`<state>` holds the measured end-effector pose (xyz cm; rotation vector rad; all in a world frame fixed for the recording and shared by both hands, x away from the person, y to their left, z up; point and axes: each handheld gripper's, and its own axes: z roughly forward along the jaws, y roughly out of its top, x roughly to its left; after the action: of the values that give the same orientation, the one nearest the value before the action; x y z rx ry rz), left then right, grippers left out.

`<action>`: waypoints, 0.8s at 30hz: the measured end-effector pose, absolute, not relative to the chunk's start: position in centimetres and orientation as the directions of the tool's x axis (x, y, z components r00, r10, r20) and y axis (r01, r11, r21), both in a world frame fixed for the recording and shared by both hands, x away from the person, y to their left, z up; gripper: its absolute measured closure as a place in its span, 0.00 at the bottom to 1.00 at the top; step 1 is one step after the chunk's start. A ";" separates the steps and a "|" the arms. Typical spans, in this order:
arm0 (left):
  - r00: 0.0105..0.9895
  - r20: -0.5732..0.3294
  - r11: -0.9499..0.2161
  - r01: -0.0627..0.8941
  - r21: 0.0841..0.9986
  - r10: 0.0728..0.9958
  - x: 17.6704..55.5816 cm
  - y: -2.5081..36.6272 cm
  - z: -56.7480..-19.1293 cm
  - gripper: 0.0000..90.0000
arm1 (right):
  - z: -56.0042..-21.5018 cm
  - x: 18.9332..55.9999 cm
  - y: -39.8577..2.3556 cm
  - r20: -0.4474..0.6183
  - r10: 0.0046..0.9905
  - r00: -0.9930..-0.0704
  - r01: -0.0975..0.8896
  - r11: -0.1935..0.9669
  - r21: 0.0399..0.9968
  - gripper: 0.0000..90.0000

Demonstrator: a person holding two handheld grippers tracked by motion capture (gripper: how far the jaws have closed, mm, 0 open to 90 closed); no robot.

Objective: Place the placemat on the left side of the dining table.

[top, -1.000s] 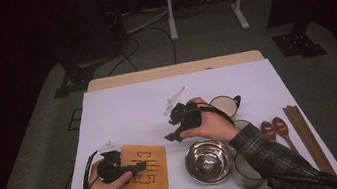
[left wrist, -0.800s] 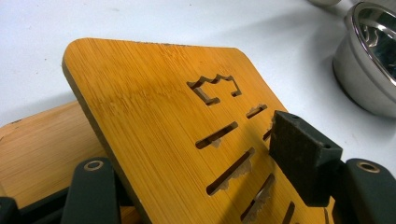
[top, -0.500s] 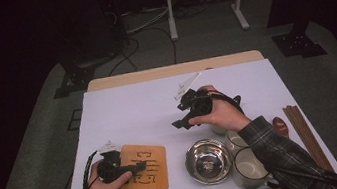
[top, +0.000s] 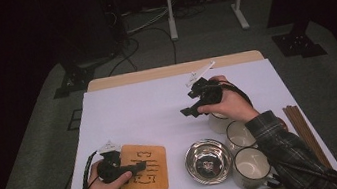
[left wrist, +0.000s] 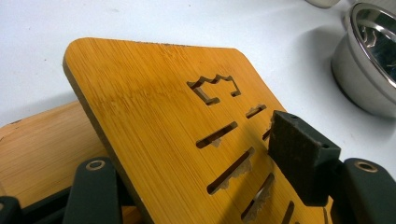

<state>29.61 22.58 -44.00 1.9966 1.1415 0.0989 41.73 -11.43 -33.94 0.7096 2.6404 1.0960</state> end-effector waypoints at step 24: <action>0.589 -0.307 -0.255 0.682 0.685 0.748 29.5 22.6 -44.0 0.38 | -33.7 44.1 -17.6 0.022 0.628 -0.778 0.429 0.505 0.749 0.28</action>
<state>29.53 22.58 -43.98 1.9921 1.1373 0.1007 44.11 -17.61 -33.68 0.8968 2.4967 1.1370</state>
